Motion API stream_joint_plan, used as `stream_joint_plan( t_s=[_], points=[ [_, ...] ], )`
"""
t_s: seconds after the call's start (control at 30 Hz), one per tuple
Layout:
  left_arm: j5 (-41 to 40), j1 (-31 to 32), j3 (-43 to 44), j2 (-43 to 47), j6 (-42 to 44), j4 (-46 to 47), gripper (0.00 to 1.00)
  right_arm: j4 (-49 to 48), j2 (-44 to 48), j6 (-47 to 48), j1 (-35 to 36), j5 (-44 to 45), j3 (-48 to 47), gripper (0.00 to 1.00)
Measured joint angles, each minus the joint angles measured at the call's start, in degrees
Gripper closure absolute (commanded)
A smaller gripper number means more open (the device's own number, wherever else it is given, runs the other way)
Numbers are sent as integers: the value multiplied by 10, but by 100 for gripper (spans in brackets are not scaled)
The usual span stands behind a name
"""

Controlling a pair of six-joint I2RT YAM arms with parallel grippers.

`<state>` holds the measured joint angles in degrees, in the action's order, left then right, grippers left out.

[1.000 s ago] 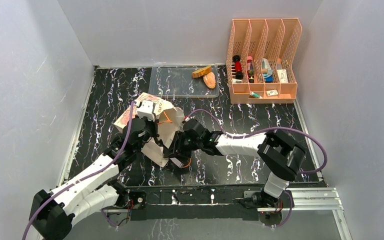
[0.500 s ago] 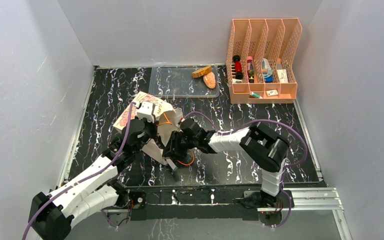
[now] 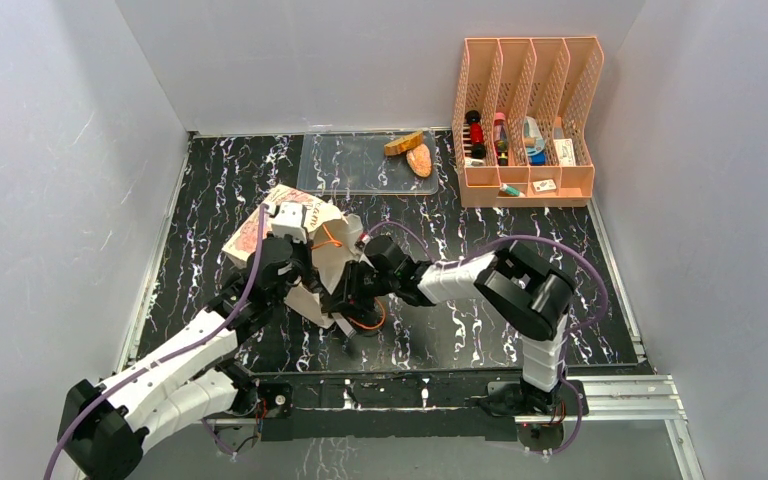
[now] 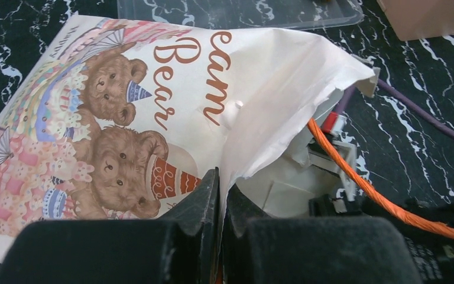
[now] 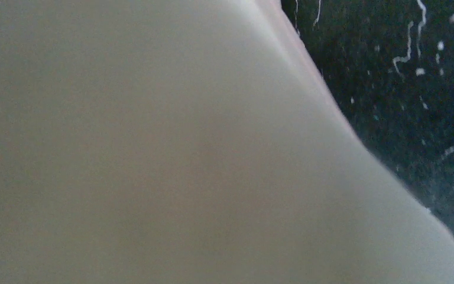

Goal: Take the fake bread out of the paper bag
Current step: Take out the fake bread from the paper bag.

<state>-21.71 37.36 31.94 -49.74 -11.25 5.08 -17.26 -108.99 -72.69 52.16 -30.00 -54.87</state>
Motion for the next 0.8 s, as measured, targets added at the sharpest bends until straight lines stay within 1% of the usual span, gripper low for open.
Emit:
stream_joint_plan(
  t_s=[0.2,0.47,0.6,0.8],
  points=[
    [-54,3,14,-27,-18,-9,100,2,65,18,-8,3,45,100],
    [-110,3,29,-36,-33,-28,100,10,130,38,-20,12,70,100],
    [-144,3,41,-46,-42,-45,100,42,173,54,-21,18,95,100],
    [-214,3,60,-66,-61,-87,100,113,284,85,-32,33,118,100]
  ],
)
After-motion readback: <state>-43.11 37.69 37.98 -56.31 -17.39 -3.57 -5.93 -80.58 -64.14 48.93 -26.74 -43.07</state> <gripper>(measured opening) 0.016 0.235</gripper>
